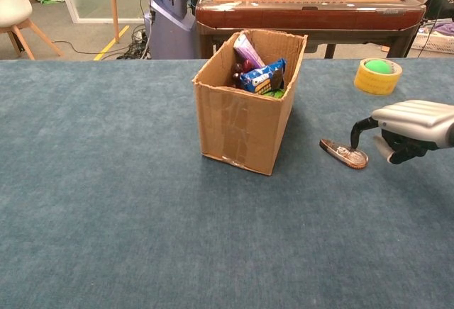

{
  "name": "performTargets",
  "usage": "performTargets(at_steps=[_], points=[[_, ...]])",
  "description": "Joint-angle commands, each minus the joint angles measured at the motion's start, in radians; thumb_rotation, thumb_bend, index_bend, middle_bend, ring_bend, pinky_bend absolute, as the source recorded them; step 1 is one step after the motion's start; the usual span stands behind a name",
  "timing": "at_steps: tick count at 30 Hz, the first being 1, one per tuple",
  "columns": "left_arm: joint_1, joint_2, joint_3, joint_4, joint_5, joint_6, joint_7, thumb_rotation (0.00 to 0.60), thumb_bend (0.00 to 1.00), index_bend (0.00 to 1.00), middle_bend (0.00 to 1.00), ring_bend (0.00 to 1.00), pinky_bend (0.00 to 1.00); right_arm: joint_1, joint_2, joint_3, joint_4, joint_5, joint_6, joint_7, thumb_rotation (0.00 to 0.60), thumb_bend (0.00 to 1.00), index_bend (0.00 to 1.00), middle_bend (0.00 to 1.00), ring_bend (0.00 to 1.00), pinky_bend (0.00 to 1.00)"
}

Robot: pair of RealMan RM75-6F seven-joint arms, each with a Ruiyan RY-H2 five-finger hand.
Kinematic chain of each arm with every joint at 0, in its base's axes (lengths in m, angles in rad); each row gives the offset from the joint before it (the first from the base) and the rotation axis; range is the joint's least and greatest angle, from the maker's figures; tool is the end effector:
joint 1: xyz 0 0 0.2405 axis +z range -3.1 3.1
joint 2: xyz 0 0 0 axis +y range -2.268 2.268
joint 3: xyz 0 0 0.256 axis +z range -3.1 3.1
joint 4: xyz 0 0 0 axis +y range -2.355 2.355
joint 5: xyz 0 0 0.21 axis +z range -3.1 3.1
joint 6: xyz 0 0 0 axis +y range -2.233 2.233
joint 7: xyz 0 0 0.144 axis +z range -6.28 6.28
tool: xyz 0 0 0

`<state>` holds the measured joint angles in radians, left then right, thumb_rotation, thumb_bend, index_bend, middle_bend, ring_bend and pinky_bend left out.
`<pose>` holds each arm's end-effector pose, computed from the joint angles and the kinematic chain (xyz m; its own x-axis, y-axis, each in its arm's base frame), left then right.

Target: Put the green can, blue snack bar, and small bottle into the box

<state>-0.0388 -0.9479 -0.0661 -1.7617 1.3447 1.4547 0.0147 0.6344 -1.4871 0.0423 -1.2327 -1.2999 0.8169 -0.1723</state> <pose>-0.3201 0.1667 0.2053 0.4102 0.0358 0.9113 0.8950 0.1761 -0.4098 -0.2606 -0.3320 -0.0036 0.6224 -0.3691 0.6902 -0.7801 -0.3641 0.5088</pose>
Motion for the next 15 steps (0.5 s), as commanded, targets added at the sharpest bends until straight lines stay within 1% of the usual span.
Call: performTargets(at_steps=[1,8,15], points=[[0.0,0.0,0.0,0.0,-0.001,-0.001,0.001,0.6,0.31,0.29,0.32,0.27,0.45,-0.002,0.002,-0.003,-0.007,-0.007,0.003,0.005,0.6,1.0,0.33,1.0,1.0,1.0],[0.0,0.0,0.0,0.0,0.0,-0.001,0.001,0.6,0.31,0.29,0.32,0.27,0.45,-0.011,0.023,-0.019,-0.052,-0.043,0.022,0.022,0.6,1.0,0.33,1.0,1.0,1.0],[0.0,0.0,0.001,-0.002,0.001,0.001,0.003,0.6,0.31,0.29,0.32,0.27,0.45,-0.014,0.04,-0.038,-0.092,-0.061,0.017,0.018,0.6,1.0,0.33,1.0,1.0,1.0]])
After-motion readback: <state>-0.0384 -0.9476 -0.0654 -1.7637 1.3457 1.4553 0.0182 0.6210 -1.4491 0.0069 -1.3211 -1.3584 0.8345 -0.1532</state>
